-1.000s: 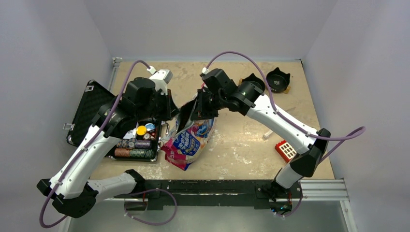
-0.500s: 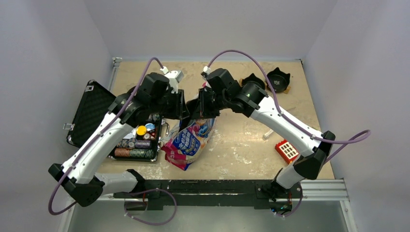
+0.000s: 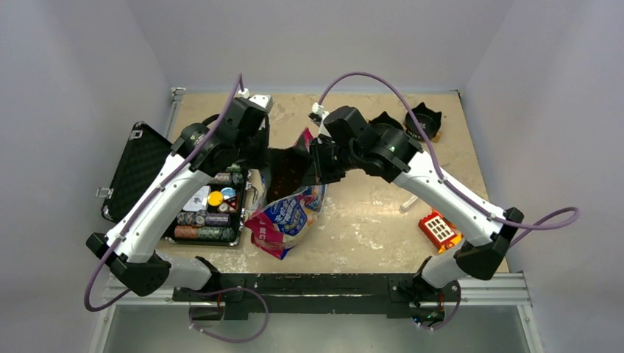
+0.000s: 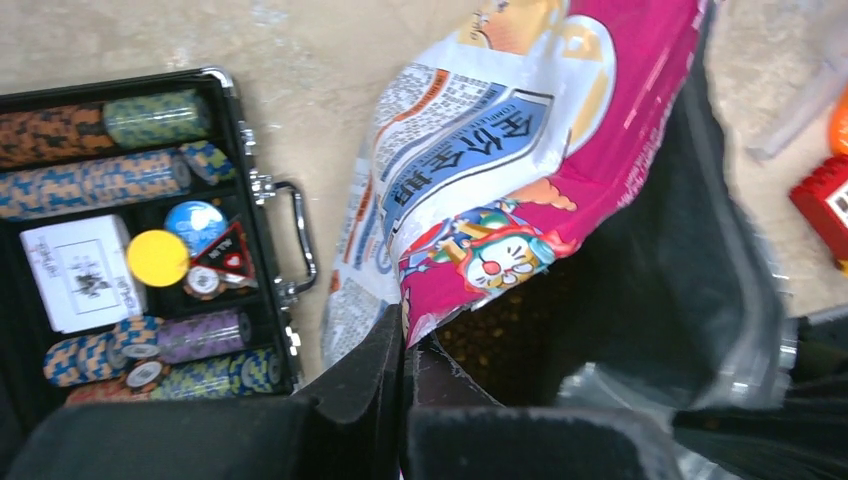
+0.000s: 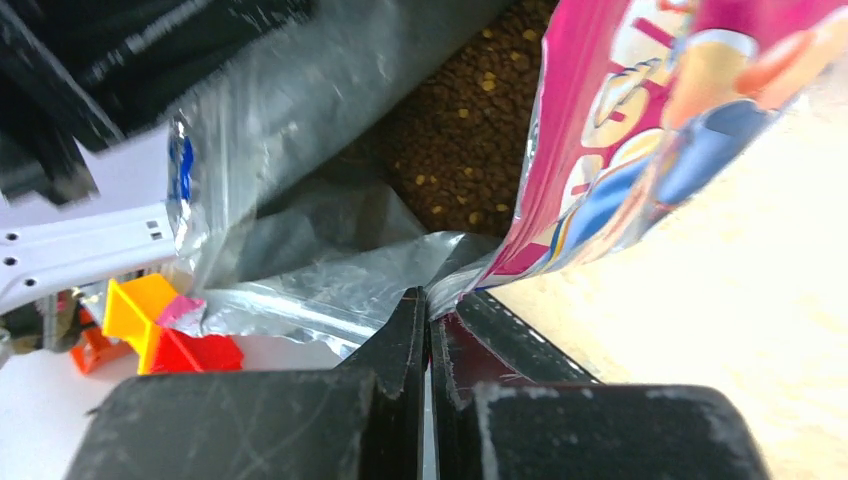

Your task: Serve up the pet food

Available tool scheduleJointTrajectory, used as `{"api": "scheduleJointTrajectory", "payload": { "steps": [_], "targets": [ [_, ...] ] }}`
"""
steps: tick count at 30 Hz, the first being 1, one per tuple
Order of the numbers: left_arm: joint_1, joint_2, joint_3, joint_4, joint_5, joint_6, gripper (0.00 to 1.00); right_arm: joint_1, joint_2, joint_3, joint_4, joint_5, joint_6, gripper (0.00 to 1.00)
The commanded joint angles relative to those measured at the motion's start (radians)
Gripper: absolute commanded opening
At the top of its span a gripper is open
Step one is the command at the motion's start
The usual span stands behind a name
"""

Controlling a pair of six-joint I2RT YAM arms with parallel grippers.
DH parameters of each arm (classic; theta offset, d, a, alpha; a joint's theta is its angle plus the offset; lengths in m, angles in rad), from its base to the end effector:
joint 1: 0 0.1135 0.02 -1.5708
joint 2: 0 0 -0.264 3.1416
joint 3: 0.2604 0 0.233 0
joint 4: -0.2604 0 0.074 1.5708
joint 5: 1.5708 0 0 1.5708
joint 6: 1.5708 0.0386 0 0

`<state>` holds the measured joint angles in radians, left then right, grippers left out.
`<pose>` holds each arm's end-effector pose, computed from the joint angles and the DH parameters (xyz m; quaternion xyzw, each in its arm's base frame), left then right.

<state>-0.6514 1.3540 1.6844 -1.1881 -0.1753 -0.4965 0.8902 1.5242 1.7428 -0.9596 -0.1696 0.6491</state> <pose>0.1870 -0.1341 0.4164 0.0418 0.9331 -0.1199 0.3365 0.1819 0.2350 0.4090 -0.1435 0.9011 0.3352 0.2345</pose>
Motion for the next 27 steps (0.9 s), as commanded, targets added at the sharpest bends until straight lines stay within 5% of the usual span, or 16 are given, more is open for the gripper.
{"api": "scheduleJointTrajectory", "payload": {
  "steps": [1,12,27],
  "targets": [
    [0.001,-0.098,0.036,0.045,-0.209,0.035,0.00,-0.007,-0.104,-0.083,-0.059,0.123,-0.068,0.00],
    [0.001,-0.181,-0.008,0.128,-0.284,0.063,0.00,-0.046,-0.260,-0.315,-0.040,0.260,-0.034,0.00],
    [0.002,-0.163,-0.029,0.143,-0.117,0.002,0.00,-0.064,-0.171,-0.144,-0.038,0.174,-0.098,0.00]
  ]
}}
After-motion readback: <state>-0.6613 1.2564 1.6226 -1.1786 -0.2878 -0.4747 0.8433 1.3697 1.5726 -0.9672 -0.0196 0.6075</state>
